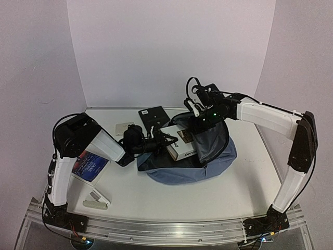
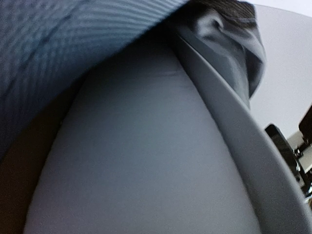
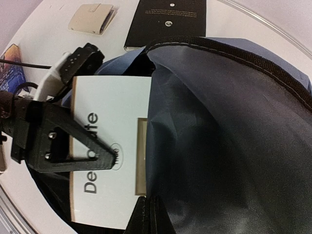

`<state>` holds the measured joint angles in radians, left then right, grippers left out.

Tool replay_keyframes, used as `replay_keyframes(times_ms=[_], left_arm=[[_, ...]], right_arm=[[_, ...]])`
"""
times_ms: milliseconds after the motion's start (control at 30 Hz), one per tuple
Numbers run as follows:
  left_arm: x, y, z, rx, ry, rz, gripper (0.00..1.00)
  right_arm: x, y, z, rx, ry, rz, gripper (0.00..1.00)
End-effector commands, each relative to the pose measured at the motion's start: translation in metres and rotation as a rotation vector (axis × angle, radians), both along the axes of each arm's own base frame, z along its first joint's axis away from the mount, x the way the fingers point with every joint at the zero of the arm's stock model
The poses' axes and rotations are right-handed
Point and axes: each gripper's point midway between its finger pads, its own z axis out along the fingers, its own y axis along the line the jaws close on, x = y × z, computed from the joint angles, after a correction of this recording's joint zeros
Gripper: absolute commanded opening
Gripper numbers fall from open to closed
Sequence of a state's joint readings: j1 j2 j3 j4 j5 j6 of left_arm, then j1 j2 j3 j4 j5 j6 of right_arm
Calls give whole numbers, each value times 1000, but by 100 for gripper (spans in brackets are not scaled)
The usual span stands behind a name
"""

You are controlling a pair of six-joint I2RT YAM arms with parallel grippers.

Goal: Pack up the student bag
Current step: Place the book in the student bag.

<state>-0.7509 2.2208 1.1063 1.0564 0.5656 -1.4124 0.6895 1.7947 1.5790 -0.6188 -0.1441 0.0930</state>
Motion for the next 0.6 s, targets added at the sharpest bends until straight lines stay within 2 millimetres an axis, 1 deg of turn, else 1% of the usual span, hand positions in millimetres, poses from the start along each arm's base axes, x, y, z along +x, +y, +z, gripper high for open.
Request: replay_keyframes(times_ms=[0,133,200,267,367,400,433,467,500,533,567], left_arm=[[8,-20,54,-126,-96,-30,3],[8,-32,40,-45,-69,-58,11],[5,-36,32,8,-57,-76,18],[1,-33,27,35,-40,-75,26],[-4,-22,18,83,-12,-49,34],[-6,-18,19,96,-13,-42,34],[-9,-14,22,101,-20,-36,31],[-11,-12,25,96,-27,-37,23],[-15,-11,31,82,-42,-47,15],[-19,-11,38,63,-61,-64,8],[-23,-11,44,48,-74,-81,5]], right_arm=[[4,9,44,106,-85,17,0],[7,12,39,114,-72,34,0],[10,12,36,110,-72,36,0],[14,9,33,110,-68,28,0],[20,3,32,119,-61,8,0],[22,1,31,120,-60,3,0],[23,-1,30,120,-59,-2,0],[23,-2,30,121,-58,-3,0],[24,-2,29,123,-55,-2,0],[24,-3,28,125,-52,-2,0],[24,-2,27,126,-49,2,0]])
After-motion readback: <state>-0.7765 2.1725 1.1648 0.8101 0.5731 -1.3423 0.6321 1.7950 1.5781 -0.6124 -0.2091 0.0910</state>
